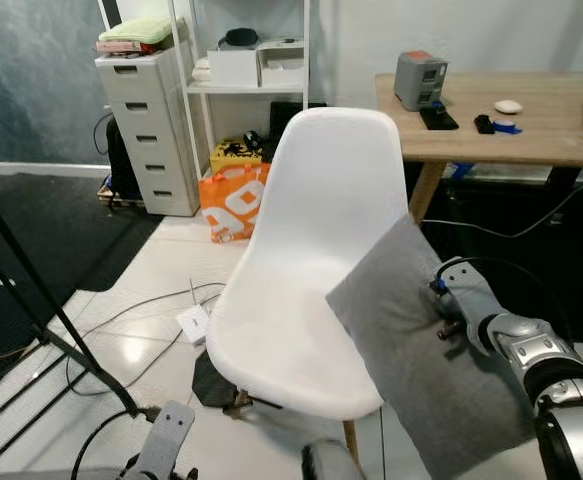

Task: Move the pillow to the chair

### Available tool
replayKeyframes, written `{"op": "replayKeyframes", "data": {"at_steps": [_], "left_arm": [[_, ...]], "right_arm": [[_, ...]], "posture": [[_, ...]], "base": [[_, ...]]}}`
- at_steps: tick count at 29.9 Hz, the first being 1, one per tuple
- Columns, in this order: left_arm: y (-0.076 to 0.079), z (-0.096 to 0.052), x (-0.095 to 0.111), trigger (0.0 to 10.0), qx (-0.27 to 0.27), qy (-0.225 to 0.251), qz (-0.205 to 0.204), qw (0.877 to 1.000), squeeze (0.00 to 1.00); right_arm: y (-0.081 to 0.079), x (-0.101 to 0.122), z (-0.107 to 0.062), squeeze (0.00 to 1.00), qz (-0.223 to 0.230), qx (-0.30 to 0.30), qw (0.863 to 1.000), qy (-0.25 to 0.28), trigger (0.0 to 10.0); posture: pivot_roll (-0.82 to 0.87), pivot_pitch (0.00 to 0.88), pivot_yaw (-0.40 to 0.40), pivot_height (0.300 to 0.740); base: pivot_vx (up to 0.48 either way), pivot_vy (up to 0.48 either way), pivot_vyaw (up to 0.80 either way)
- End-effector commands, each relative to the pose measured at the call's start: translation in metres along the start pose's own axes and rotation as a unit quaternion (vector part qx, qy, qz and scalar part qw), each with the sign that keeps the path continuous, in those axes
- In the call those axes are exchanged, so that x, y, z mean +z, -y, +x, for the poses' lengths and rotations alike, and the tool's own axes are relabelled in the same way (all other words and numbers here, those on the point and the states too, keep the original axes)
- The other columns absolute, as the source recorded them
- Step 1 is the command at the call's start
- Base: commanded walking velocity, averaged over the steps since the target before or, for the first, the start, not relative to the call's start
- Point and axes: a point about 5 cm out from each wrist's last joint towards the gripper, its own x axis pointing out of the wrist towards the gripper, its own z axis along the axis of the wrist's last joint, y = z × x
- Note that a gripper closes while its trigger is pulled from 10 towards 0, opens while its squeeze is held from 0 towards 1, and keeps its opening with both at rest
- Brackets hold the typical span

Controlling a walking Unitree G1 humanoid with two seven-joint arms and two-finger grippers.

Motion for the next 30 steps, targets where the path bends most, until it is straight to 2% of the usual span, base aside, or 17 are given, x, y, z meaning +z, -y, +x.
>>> {"op": "replayKeyframes", "data": {"at_steps": [1,5,7,9,10,12,13,14,15,16,18,20,22,24,27,29,30], "left_arm": [[-0.003,-0.001,-0.004,10.0,0.005,-0.006,-0.008,1.000,0.00],[-0.004,-0.001,-0.004,10.0,0.005,-0.007,-0.006,1.000,0.00],[-0.006,-0.002,-0.005,10.0,0.005,-0.009,-0.004,1.000,0.00],[-0.006,-0.002,-0.005,10.0,0.005,-0.009,-0.004,1.000,0.00],[-0.008,-0.002,-0.006,10.0,0.006,-0.009,-0.003,1.000,0.00],[-0.010,-0.003,-0.007,10.0,0.006,-0.012,0.000,1.000,0.00],[-0.010,-0.003,-0.007,10.0,0.006,-0.012,0.000,1.000,0.00],[-0.011,-0.003,-0.008,10.0,0.006,-0.013,0.002,1.000,0.00],[-0.011,-0.003,-0.008,10.0,0.006,-0.013,0.002,1.000,0.00],[-0.012,-0.004,-0.008,10.0,0.005,-0.014,0.004,1.000,0.00],[-0.013,-0.004,-0.008,10.0,0.005,-0.014,0.005,1.000,0.00],[-0.015,-0.004,-0.009,10.0,0.006,-0.016,0.006,1.000,0.00],[-0.015,-0.004,-0.009,10.0,0.006,-0.016,0.006,1.000,0.00],[-0.016,-0.005,-0.011,10.0,0.007,-0.017,0.007,1.000,0.00],[-0.018,-0.005,-0.012,10.0,0.007,-0.019,0.008,1.000,0.00],[-0.018,-0.005,-0.012,10.0,0.007,-0.020,0.009,1.000,0.00],[-0.018,-0.005,-0.012,10.0,0.007,-0.020,0.009,1.000,0.00]], "right_arm": [[0.000,0.012,0.001,0.00,0.037,-0.020,0.999,0.029,10.0],[0.006,0.016,0.000,0.00,0.088,-0.055,0.993,0.051,10.0],[0.000,0.026,0.002,0.00,0.183,-0.030,0.978,0.093,10.0],[0.000,0.026,0.002,0.00,0.183,-0.030,0.978,0.093,10.0],[-0.008,0.036,0.003,0.00,0.228,0.005,0.965,0.126,10.0],[-0.030,0.073,0.001,0.00,0.316,0.133,0.913,0.222,10.0],[-0.030,0.073,0.001,0.00,0.316,0.133,0.913,0.222,10.0],[-0.040,0.088,-0.002,0.00,0.328,0.184,0.891,0.255,10.0],[-0.040,0.088,-0.002,0.00,0.328,0.184,0.891,0.255,10.0],[-0.049,0.102,-0.005,0.00,0.329,0.231,0.872,0.280,10.0],[-0.054,0.109,-0.007,0.00,0.325,0.256,0.863,0.291,10.0],[-0.070,0.127,-0.013,0.00,0.305,0.321,0.841,0.311,10.0],[-0.070,0.127,-0.013,0.00,0.305,0.321,0.841,0.311,10.0],[-0.084,0.142,-0.019,0.00,0.273,0.373,0.826,0.323,10.0],[-0.097,0.150,-0.022,0.00,0.231,0.404,0.829,0.310,10.0],[-0.103,0.147,-0.018,0.00,0.183,0.390,0.861,0.270,10.0],[-0.103,0.147,-0.018,0.00,0.183,0.390,0.861,0.270,10.0]], "posture": [[-0.21,0.058,0.075,0.580],[-0.21,0.061,0.078,0.570],[-0.20,0.063,0.086,0.570],[-0.20,0.063,0.086,0.570],[-0.20,0.066,0.092,0.570],[-0.20,0.072,0.105,0.570],[-0.20,0.072,0.105,0.570],[-0.20,0.075,0.111,0.570],[-0.20,0.075,0.111,0.570],[-0.19,0.081,0.115,0.570],[-0.19,0.084,0.116,0.570],[-0.19,0.097,0.126,0.570],[-0.19,0.097,0.126,0.570],[-0.19,0.098,0.131,0.570],[-0.19,0.100,0.133,0.570],[-0.19,0.105,0.136,0.570],[-0.19,0.105,0.136,0.570]], "base": [[0.000,0.000,0.00],[0.000,0.000,0.00],[0.000,0.000,0.00],[0.000,0.000,0.00],[0.000,0.000,0.00],[0.000,0.000,0.00],[0.000,0.000,0.00],[0.000,0.000,0.00],[0.000,0.000,0.00],[0.000,0.000,0.00],[0.000,0.000,0.00],[0.000,0.000,0.00],[0.000,0.000,0.00],[0.000,0.000,0.00],[0.000,0.000,0.00],[0.000,0.000,0.00],[0.000,0.000,0.00]]}}
